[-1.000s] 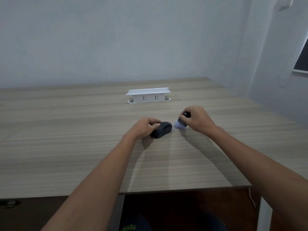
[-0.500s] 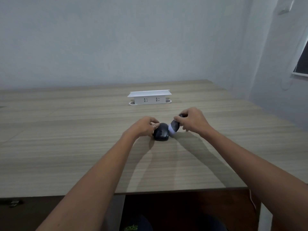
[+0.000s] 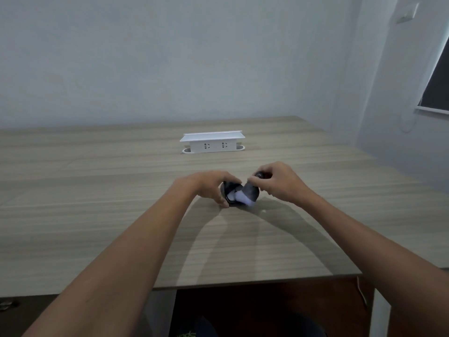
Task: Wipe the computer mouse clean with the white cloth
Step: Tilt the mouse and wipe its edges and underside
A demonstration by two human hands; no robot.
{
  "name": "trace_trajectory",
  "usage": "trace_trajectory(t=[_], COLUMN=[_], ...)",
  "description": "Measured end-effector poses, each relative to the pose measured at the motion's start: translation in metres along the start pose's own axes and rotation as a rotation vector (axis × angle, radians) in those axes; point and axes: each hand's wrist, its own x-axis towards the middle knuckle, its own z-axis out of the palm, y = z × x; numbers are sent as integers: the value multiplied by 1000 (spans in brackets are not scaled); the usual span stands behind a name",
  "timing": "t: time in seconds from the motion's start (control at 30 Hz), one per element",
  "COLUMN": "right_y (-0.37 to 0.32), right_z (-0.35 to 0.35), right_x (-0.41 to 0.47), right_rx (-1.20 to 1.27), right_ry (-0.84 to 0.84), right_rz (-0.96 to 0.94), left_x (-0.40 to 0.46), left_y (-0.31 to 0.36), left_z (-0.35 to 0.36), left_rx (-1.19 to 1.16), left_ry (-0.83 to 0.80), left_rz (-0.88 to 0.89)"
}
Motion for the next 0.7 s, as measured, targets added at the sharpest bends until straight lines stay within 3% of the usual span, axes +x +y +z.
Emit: trace_trajectory(t=[0.17, 0.27, 0.33, 0.47, 0.6, 0.7], right_y=[11, 1, 4, 8, -4, 4], right_z=[-4, -5, -3, -6, 3, 3], right_x=[2, -3, -2, 3, -1, 10], right_rx=[-103, -10, -92, -140, -56, -102], right_ry=[133, 16, -27, 103, 11, 112], right_rz=[-32, -86, -97, -105, -169, -100], left_x=[4, 5, 5, 6, 6, 7], left_y=[-3, -5, -5, -5, -7, -8], left_z=[-1, -1, -1, -1, 0, 1], left_rx=[36, 31, 36, 38, 30, 22], left_ry=[38, 61, 72, 92, 131, 145], left_rz=[21, 31, 37, 43, 48, 34])
